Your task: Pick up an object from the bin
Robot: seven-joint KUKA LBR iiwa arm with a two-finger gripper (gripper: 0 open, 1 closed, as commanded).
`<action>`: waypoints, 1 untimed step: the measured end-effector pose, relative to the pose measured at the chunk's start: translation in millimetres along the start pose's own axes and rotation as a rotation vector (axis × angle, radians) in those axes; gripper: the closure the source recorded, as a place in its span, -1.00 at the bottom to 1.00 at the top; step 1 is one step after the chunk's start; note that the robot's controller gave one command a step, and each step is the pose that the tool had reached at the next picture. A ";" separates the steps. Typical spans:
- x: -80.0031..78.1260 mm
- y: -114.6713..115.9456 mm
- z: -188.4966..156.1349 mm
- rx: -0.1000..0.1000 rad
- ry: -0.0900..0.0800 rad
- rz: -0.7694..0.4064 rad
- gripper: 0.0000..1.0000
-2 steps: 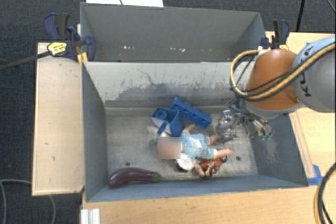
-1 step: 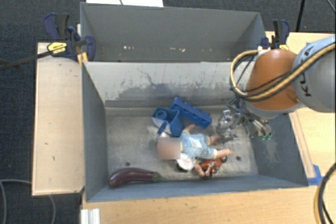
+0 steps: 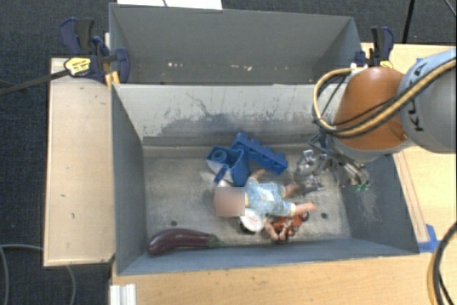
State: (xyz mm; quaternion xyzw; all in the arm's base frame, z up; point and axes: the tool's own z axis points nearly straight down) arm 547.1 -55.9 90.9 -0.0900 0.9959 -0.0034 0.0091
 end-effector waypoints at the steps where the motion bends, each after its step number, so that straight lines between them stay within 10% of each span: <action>1: 0.0 0.0 0.0 0.000 0.000 0.003 1.00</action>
Offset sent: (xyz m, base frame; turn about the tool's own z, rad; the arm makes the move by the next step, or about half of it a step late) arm 0.0000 0.0000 0.0000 0.0000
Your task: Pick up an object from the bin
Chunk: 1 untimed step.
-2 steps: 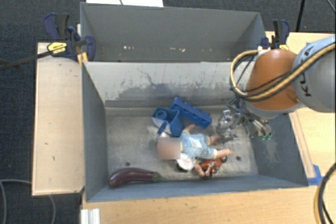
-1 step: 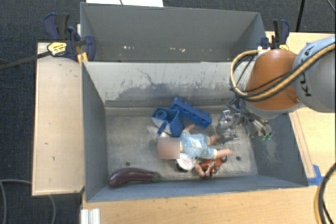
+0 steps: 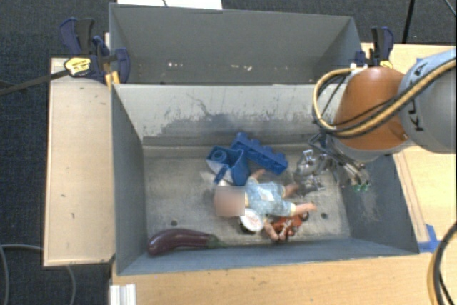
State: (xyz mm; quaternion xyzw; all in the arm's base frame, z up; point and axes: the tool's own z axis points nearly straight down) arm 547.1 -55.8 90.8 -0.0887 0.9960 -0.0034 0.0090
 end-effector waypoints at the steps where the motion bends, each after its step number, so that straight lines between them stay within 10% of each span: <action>1: 0.0 0.0 0.0 0.000 0.000 -0.001 1.00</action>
Offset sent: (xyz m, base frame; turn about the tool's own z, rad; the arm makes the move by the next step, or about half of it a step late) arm -0.0171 0.0198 0.2186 -0.0984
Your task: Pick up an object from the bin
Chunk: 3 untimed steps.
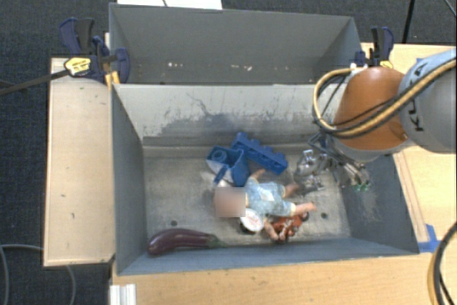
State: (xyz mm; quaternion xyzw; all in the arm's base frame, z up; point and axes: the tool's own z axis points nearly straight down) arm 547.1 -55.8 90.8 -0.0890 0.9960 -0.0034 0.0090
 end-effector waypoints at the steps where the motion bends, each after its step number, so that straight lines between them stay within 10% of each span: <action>1: 6.9 7.4 -40.8 -0.009 0.020 -0.017 1.00; 2: 1.6 7.4 -69.6 -0.008 0.016 0.064 -1.00; 3: 0.8 7.6 -58.0 -0.009 0.018 0.096 -1.00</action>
Offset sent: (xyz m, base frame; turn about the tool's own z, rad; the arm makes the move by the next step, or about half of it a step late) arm -0.0036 0.0076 0.0585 0.0965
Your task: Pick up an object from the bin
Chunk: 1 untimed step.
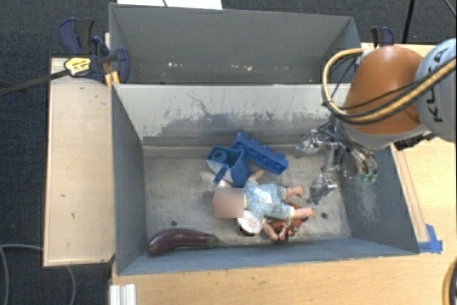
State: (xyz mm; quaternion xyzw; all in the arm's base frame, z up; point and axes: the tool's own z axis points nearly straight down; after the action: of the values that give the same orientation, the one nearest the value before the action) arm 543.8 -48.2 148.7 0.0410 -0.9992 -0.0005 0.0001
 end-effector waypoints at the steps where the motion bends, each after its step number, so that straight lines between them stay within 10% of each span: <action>1: 18.8 0.0 76.9 0.001 -0.006 -0.033 1.00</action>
Offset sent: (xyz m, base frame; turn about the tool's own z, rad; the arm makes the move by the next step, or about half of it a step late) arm 0.0000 0.0000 0.0000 0.0000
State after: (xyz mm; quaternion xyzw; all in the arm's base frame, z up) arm 525.1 -49.6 71.8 0.0576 -0.9983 0.0002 -0.0031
